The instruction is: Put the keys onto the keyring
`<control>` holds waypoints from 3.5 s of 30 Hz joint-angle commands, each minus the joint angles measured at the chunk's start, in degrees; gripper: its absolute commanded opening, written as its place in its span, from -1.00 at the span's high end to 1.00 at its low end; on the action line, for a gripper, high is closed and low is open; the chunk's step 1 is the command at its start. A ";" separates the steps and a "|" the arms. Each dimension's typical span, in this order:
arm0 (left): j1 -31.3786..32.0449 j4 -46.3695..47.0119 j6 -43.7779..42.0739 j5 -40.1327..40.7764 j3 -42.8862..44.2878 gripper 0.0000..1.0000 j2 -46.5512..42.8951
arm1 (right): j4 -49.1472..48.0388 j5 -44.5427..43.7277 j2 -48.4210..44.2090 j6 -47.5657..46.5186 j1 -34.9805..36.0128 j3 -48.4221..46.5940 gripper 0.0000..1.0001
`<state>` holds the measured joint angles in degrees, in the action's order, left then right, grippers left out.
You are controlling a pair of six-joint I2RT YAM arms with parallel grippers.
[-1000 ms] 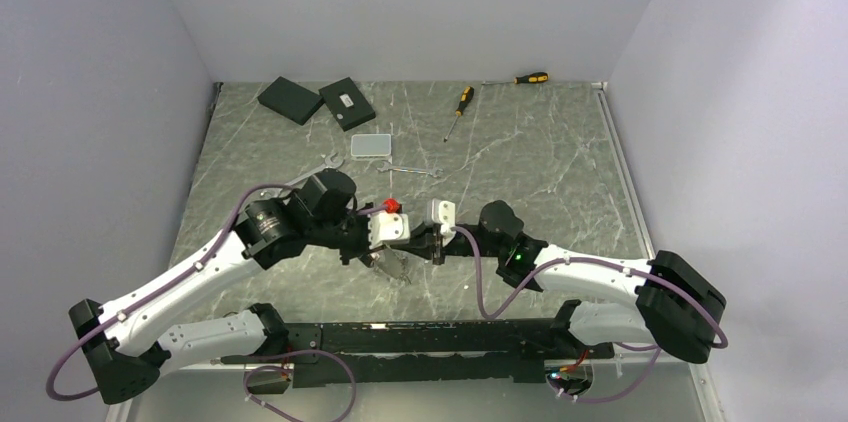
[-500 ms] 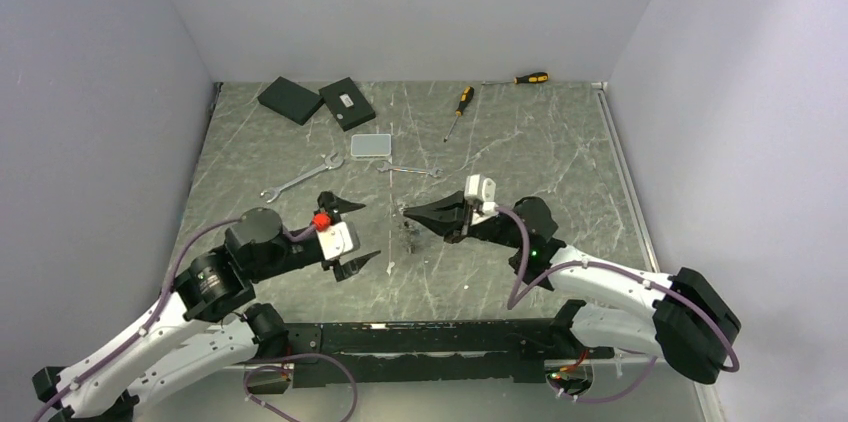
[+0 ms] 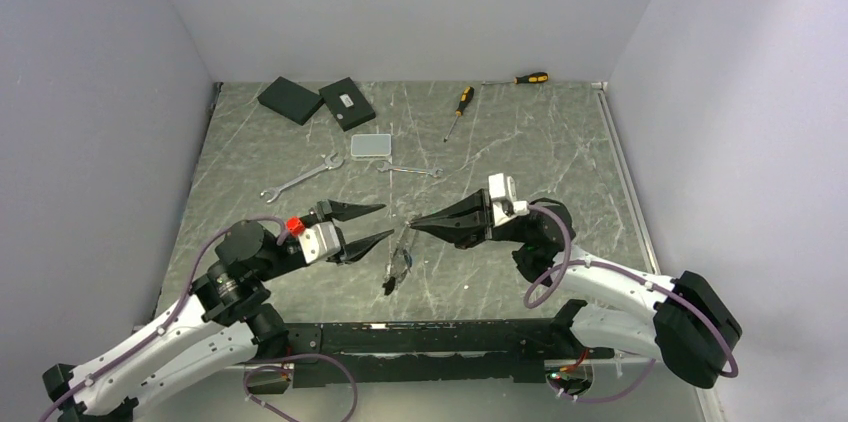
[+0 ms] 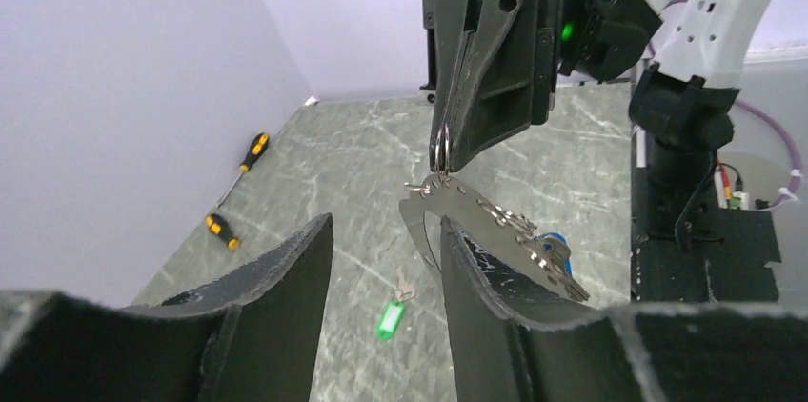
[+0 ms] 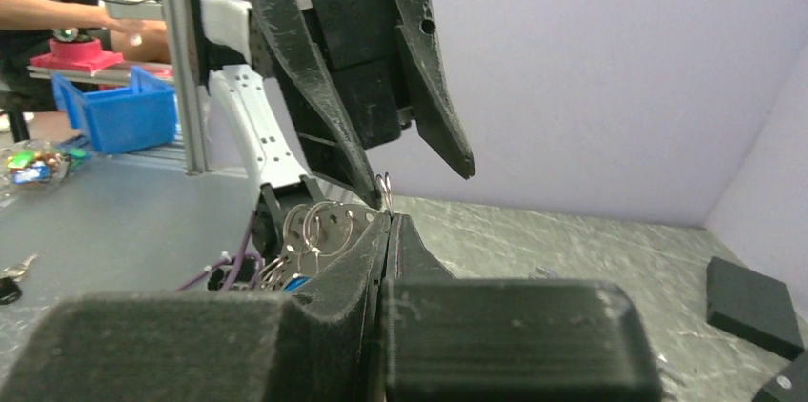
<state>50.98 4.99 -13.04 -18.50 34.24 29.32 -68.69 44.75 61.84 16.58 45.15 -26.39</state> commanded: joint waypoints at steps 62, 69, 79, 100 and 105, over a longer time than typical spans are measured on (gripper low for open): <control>0.15 -22.17 -5.46 -9.67 17.86 1.00 14.19 | 39.28 -0.33 -3.68 -24.79 1.92 -12.24 0.32; 0.09 -24.96 -6.44 -7.51 19.79 1.00 15.85 | 45.24 -1.66 -3.57 -28.25 2.64 -13.85 0.60; 0.09 -28.25 -7.23 -5.44 21.28 1.00 16.43 | 47.80 -2.31 -4.15 -29.73 3.20 -14.12 0.36; 0.02 -28.55 -6.80 -3.90 21.24 1.00 18.47 | 47.02 -1.07 -4.41 -28.78 3.28 -14.03 0.86; 0.05 -27.16 -5.78 -3.81 20.81 1.00 17.93 | 47.10 -1.22 -3.39 -28.90 3.28 -14.04 1.00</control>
<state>50.85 -25.39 -19.25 -22.31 52.75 47.88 -19.64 42.72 57.98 -12.01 48.23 -38.52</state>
